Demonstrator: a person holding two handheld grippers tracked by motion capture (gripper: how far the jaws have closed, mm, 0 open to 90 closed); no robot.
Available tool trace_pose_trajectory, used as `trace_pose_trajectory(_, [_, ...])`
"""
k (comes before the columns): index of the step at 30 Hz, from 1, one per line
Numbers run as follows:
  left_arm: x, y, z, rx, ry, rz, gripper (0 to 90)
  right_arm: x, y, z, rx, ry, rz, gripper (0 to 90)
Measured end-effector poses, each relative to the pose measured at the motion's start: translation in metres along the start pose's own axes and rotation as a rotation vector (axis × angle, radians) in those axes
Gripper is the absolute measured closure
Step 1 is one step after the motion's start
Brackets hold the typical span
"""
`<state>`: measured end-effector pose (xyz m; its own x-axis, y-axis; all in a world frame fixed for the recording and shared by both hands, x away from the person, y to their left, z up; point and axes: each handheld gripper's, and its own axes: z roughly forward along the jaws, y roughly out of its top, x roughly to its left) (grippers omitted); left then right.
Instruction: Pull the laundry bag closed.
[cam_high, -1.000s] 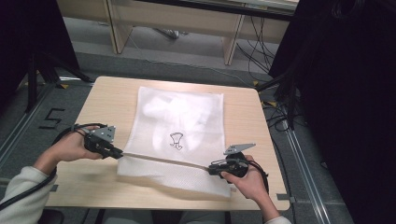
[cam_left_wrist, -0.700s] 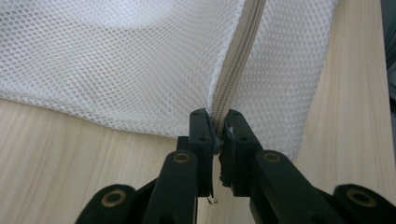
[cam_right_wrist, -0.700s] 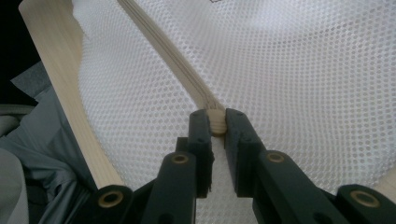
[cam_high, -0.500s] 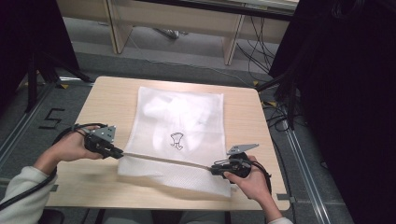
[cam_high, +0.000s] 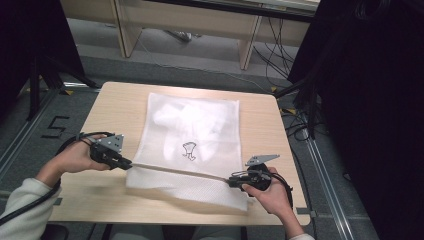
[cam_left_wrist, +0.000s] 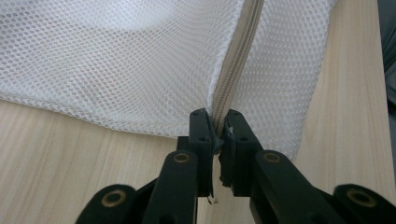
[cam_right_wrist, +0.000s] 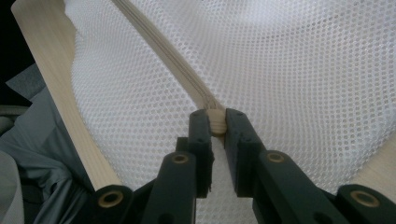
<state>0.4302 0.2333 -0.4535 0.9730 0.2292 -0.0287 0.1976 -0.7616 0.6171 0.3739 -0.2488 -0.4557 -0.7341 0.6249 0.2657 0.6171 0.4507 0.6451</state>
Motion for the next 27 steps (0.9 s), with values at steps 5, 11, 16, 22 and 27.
trace_pose_trajectory(5, [0.001, -0.001, 0.000, 0.001, 0.000, 0.004, 82.7, -0.003, -0.004, -0.005, 0.009, -0.011, 0.026, 82.2])
trace_pose_trajectory(11, [0.001, 0.000, 0.000, 0.001, -0.002, 0.014, 82.7, -0.004, -0.006, -0.008, 0.001, -0.011, 0.024, 82.1])
trace_pose_trajectory(16, [0.001, 0.000, 0.001, -0.006, -0.006, 0.000, 82.7, -0.005, -0.007, -0.008, -0.004, -0.013, 0.032, 82.2])
trace_pose_trajectory(22, [0.002, -0.002, 0.001, 0.002, -0.001, -0.007, 82.7, -0.009, -0.011, -0.013, 0.004, -0.026, 0.045, 82.2])
trace_pose_trajectory(27, [0.001, -0.002, 0.001, 0.000, -0.002, -0.009, 82.7, -0.012, -0.015, -0.017, 0.002, -0.036, 0.052, 82.2])
